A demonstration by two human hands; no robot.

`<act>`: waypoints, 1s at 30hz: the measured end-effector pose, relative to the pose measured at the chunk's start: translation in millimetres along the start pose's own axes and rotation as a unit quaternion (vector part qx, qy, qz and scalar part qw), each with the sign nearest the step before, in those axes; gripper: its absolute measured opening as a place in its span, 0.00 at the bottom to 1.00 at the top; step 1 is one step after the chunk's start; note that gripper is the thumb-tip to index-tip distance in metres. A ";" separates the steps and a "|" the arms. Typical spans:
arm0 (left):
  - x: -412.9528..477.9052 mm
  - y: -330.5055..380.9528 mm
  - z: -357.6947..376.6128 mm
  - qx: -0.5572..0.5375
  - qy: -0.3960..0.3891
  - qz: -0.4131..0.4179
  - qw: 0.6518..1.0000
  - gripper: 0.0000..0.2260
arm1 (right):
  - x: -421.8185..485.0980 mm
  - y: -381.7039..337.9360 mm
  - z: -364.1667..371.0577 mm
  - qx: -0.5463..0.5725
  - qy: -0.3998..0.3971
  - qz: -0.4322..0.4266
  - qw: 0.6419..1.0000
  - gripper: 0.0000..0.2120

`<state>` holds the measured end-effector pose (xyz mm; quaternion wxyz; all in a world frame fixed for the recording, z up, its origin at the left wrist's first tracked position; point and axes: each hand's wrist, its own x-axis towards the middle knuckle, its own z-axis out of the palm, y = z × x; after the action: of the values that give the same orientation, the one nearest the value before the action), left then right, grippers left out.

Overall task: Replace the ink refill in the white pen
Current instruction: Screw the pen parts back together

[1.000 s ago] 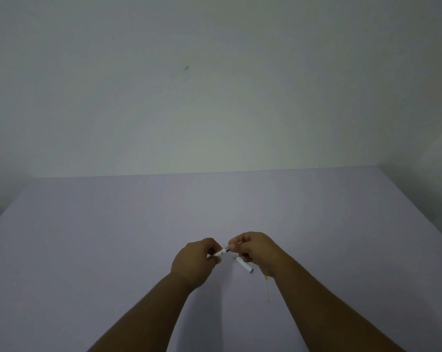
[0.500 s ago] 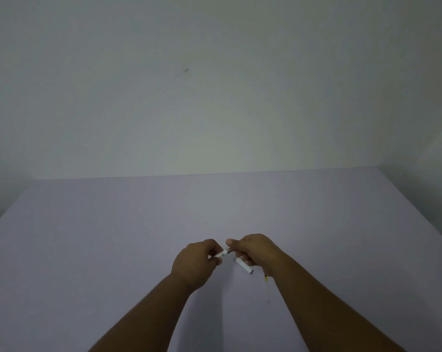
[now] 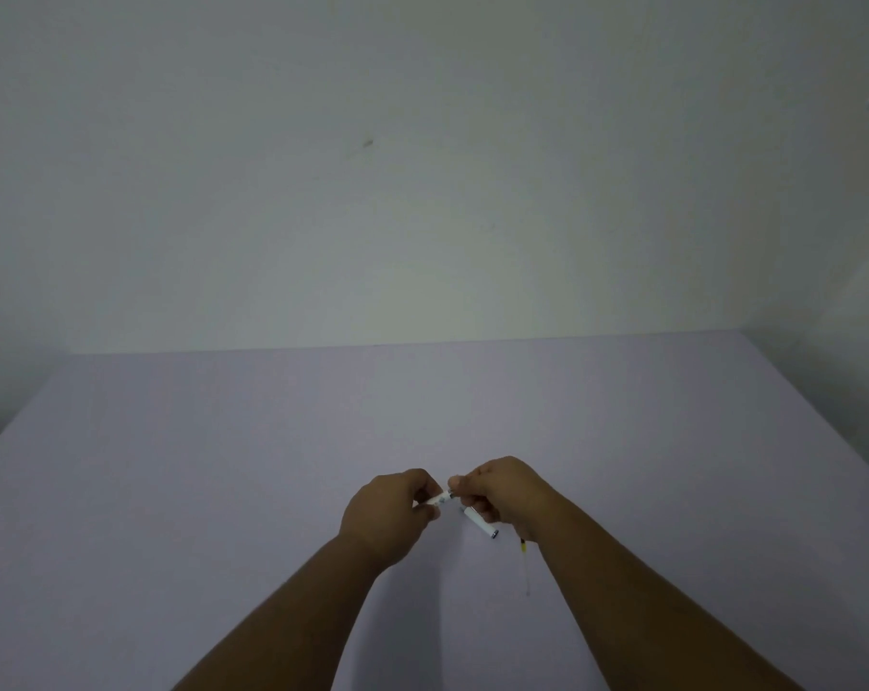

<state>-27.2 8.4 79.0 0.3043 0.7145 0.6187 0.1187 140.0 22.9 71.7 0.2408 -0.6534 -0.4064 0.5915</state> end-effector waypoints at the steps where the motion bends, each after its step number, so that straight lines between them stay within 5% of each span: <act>1: -0.4 0.4 0.4 0.000 0.001 0.001 1.000 0.05 | 0.4 -0.7 1.4 -0.016 0.009 0.025 1.000 0.13; 4: -1.2 0.1 0.6 -0.006 0.005 0.001 1.000 0.05 | 1.7 2.3 3.7 -0.029 0.025 0.030 0.999 0.16; 8: -2.1 0.8 0.5 -0.001 0.004 0.000 1.000 0.05 | -1.0 4.6 0.8 0.028 -0.014 -0.025 0.999 0.03; 14: -5.4 0.8 3.0 0.002 0.004 0.000 1.000 0.06 | -2.3 4.7 2.8 -0.048 0.014 0.026 0.998 0.17; 17: -5.3 0.3 2.2 0.003 0.005 -0.002 1.000 0.06 | -6.4 6.8 1.0 0.010 -0.003 -0.025 1.000 0.06; 24: -6.2 4.6 6.7 0.036 0.025 0.011 0.999 0.06 | 0.9 4.0 4.3 0.042 0.019 0.083 0.996 0.10; 30: -2.1 4.9 12.7 0.045 0.018 0.010 0.999 0.07 | 4.5 2.5 1.6 0.038 0.024 0.090 0.995 0.11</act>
<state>-16.7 2.5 72.3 0.2595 0.7312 0.6218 0.1064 138.9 25.0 66.8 0.2206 -0.6918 -0.3175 0.6099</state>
